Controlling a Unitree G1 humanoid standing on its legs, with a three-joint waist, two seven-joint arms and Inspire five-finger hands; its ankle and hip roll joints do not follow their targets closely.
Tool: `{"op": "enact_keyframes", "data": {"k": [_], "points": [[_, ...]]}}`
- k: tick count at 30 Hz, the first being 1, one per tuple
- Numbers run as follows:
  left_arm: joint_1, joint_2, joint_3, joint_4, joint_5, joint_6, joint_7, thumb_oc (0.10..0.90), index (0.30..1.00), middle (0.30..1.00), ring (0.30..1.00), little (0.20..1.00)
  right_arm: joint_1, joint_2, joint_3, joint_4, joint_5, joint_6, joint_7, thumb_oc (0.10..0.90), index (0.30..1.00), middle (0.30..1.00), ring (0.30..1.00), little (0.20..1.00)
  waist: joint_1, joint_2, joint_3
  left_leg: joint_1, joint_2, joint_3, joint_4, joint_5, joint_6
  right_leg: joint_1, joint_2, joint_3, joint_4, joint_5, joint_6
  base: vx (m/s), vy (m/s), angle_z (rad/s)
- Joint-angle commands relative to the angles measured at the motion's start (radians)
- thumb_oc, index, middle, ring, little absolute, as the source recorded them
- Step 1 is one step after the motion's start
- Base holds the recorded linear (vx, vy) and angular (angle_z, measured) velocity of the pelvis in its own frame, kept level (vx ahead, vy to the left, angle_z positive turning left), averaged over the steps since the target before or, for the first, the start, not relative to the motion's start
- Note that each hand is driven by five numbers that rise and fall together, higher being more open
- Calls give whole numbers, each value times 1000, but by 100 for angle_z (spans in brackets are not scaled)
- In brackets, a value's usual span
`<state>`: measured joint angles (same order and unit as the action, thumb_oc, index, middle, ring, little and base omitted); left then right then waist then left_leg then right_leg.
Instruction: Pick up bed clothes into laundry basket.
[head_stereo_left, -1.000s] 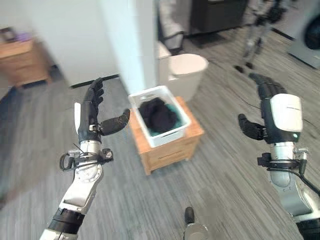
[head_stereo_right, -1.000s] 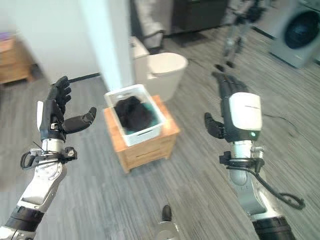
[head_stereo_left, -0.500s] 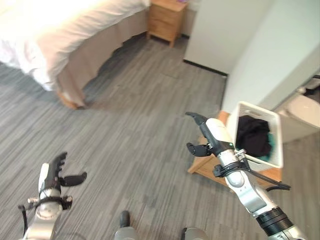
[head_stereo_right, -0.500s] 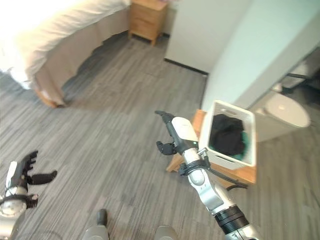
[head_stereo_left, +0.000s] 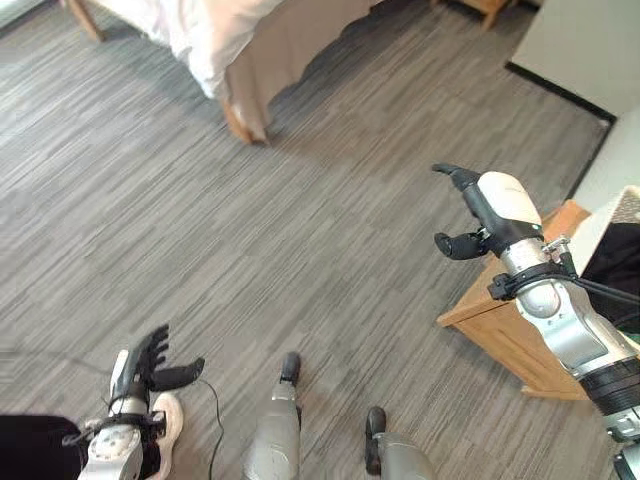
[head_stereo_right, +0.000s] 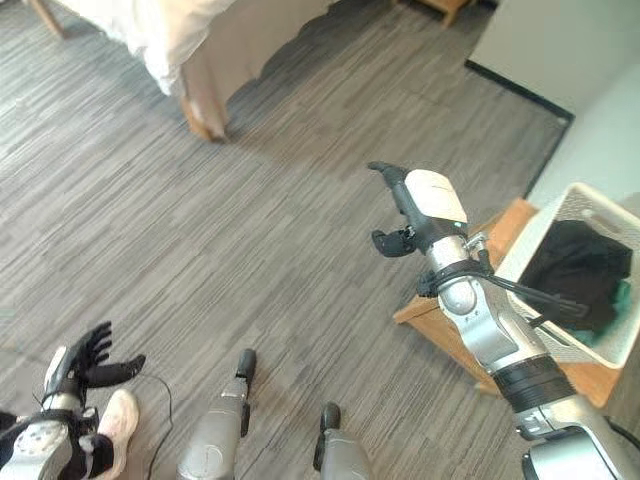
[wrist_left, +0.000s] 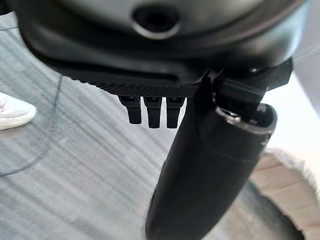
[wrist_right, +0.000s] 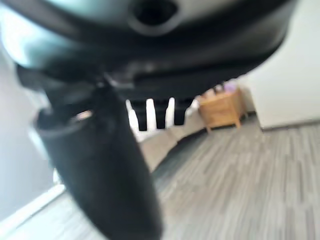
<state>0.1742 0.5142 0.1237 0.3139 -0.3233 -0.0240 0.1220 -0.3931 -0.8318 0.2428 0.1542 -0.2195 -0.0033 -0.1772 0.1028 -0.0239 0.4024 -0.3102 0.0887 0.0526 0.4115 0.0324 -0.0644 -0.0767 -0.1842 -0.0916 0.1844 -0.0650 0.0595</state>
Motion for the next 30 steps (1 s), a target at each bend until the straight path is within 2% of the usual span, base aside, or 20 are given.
{"op": "enact_keyframes", "data": {"k": [1,2,3,4,6,8,9,11,12,13,14,15,16,17,18,22,23,30], "points": [[-84,87,119,-120,-57,-139,122,800,900,900,900,900,-32,-5,-108,-56,26,-33,-100,800,900,900,900,900,-75,-10,-102,176,159,107,-118,-89,-31,71,19,-160,-93,-54,-2,-128,166,129],[-114,97,117,-126,-63,-140,133,800,900,900,900,900,2,9,-136,-68,26,-29,-106,800,900,900,900,900,-103,-1,-121,235,213,183,-177,-65,-46,74,5,-203,-87,-51,4,-63,221,175],[-144,109,109,-133,-58,-139,143,800,900,900,900,900,37,21,-164,-83,25,-27,-114,800,900,900,900,900,-127,14,-137,286,240,247,-245,-38,-65,82,-9,-243,-86,-46,15,-17,262,198],[-175,125,104,-137,-33,-138,165,800,900,900,900,900,66,31,-184,-93,24,-28,-119,800,900,900,900,900,-151,30,-161,332,257,288,-310,-37,-93,101,-26,-274,-90,-55,35,15,289,175],[-208,148,94,-152,4,-137,177,800,900,900,900,900,79,40,-200,-127,14,-21,-124,800,900,900,900,900,-161,45,-183,356,220,286,-377,-20,-100,122,-58,-311,-85,-29,51,31,289,135],[-242,169,80,-159,47,-139,190,800,900,900,900,900,67,60,-197,-138,14,-22,-127,800,900,900,900,900,-156,46,-195,370,182,270,-426,-16,-91,133,-85,-335,-72,-4,69,-22,302,118],[-279,182,67,-175,42,-147,188,800,900,900,900,900,55,75,-190,-154,20,-26,-124,800,900,900,900,900,-154,33,-206,379,141,249,-455,-26,-71,130,-115,-336,-35,4,83,-4,326,102],[-295,186,61,-193,25,-158,187,800,900,900,900,900,40,89,-182,-161,27,-29,-123,800,900,900,900,900,-152,21,-202,395,111,248,-479,-33,-53,117,-148,-326,11,14,100,-38,235,93],[-326,163,58,-225,-43,-193,180,800,900,900,900,900,20,135,-173,-168,83,-44,-121,800,900,900,900,900,-153,0,-191,395,78,245,-484,-29,-25,90,-188,-312,66,98,111,-131,149,77],[-335,147,10,-244,0,-177,183,800,900,900,900,900,15,183,-163,-176,98,-46,-122,800,900,900,900,900,-169,-10,-187,392,68,236,-489,-34,-15,74,-176,-260,84,111,118,-130,134,58],[-335,147,10,-244,0,-177,183,800,900,900,900,900,15,183,-163,-176,98,-46,-122,800,900,900,900,900,-169,-10,-187,392,68,236,-489,-34,-15,74,-176,-260,84,111,118,6,173,86],[-435,113,-31,-224,-48,-178,197,800,900,900,900,900,-4,201,-124,-154,134,-67,-117,800,900,900,900,900,-223,0,-194,389,42,168,-499,-30,-5,13,16,-18,56,16,97,29,145,86],[-438,113,-32,-223,-48,-179,198,800,900,900,900,900,-6,200,-123,-152,135,-68,-117,800,900,900,900,900,-222,2,-194,386,44,169,-499,-27,-6,9,19,-17,54,21,94,72,181,96],[-465,101,-54,-199,-60,-181,200,800,900,900,900,900,-14,195,-113,-139,147,-69,-121,800,900,900,900,900,-234,1,-194,384,27,146,-499,-29,-2,2,72,33,31,10,83,103,61,157],[-513,99,-100,-156,-64,-177,193,800,900,900,900,900,-28,178,-90,-130,152,-70,-121,800,900,900,900,900,-255,-12,-198,380,-6,108,-499,-29,4,18,130,91,-24,2,53,134,55,158],[-518,97,-118,-131,-45,-165,182,800,900,900,900,900,-32,168,-80,-135,138,-66,-119,800,900,900,900,900,-271,-24,-211,386,-25,94,-499,-45,9,51,149,149,-106,36,54,88,-29,80],[-488,108,-87,-146,-60,-168,176,800,900,900,900,900,-22,161,-90,-147,132,-65,-115,800,900,900,900,900,-265,-23,-224,394,-23,98,-499,-52,11,69,136,155,-147,56,56,91,-49,13],[-426,128,-50,-143,-17,-148,180,800,900,900,900,900,60,168,-124,-164,121,-63,-103,800,900,900,900,900,-247,-20,-258,423,-21,92,-499,-57,9,135,118,136,-213,53,50,92,-35,-14]]}}
